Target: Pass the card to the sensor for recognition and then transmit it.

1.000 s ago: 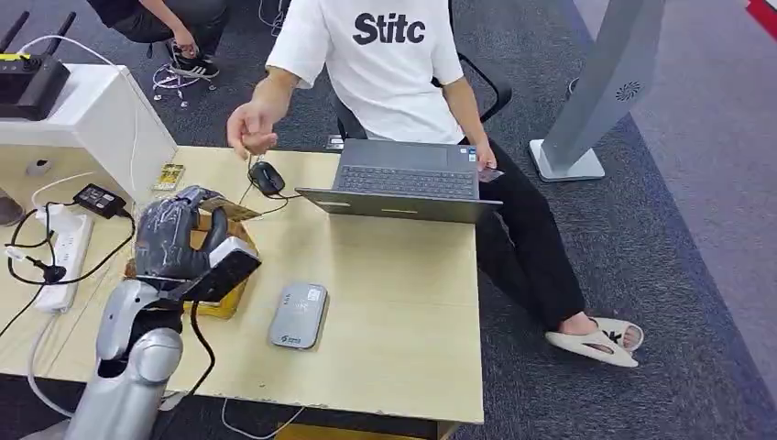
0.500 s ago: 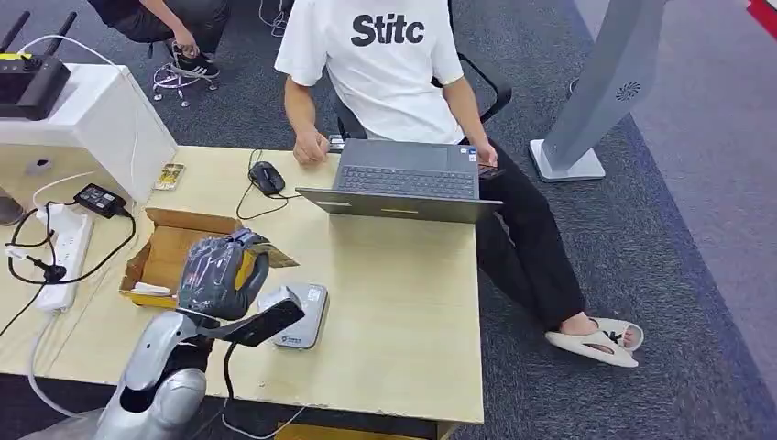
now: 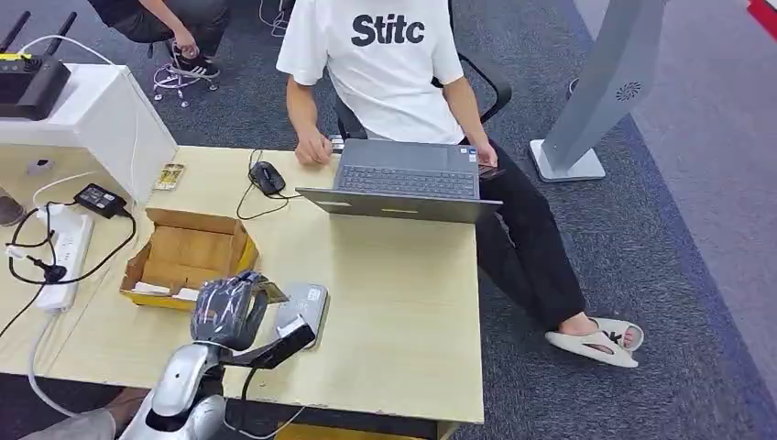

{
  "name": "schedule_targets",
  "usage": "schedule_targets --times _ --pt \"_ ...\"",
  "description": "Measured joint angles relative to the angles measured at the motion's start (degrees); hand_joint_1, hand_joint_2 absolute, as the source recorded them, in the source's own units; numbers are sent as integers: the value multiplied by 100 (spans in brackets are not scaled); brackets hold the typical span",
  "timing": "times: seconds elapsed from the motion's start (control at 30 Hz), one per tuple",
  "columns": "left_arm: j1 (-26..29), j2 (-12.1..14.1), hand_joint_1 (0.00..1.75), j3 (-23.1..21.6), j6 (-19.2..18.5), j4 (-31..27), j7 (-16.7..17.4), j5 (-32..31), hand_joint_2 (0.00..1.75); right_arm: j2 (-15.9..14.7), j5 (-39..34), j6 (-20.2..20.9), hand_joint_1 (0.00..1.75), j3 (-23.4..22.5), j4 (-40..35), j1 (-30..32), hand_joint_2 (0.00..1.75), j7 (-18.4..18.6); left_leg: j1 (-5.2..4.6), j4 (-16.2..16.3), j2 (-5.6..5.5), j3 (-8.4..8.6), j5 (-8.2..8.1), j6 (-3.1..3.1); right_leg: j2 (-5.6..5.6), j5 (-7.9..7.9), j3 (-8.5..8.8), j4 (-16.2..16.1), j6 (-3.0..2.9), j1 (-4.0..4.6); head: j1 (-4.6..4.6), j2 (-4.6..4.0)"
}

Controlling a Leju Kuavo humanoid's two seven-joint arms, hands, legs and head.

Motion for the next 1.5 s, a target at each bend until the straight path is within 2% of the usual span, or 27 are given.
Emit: schedule_targets --times 0.33,0.77,0.97,1.13,1.33,1.5 --pt "50 -186 175 170 205 520 -125 -2 175 13 76 -61 0 0 13 0 175 39 0 0 -2 -1 0 0 -2 0 -1 0 0 0 0 0" --pt "15 -280 175 271 201 749 -186 4 175 13 116 -57 0 0 50 -11 175 35 0 0 -11 1 1 1 -12 0 5 0 0 0 0 0" --pt "-20 -240 175 334 238 752 -236 -18 175 13 63 -57 0 0 57 -10 175 20 0 -1 -11 2 3 2 -12 0 6 0 0 0 0 0" --pt "-204 178 175 595 111 275 -210 17 175 15 33 -68 0 -17 57 18 175 20 3 -1 -11 1 7 3 -12 1 -1 2 -1 2 2 0" --pt "-824 876 175 999 -153 -309 -131 -267 175 13 72 -59 0 -63 57 29 175 -55 4 -3 -10 0 9 -1 -10 1 0 6 -1 4 2 0" --pt "-1162 1261 175 1152 -201 -475 -65 -402 175 13 114 -61 0 -94 57 27 175 -109 1 -2 -10 -1 9 0 -10 0 0 4 -1 1 0 0"
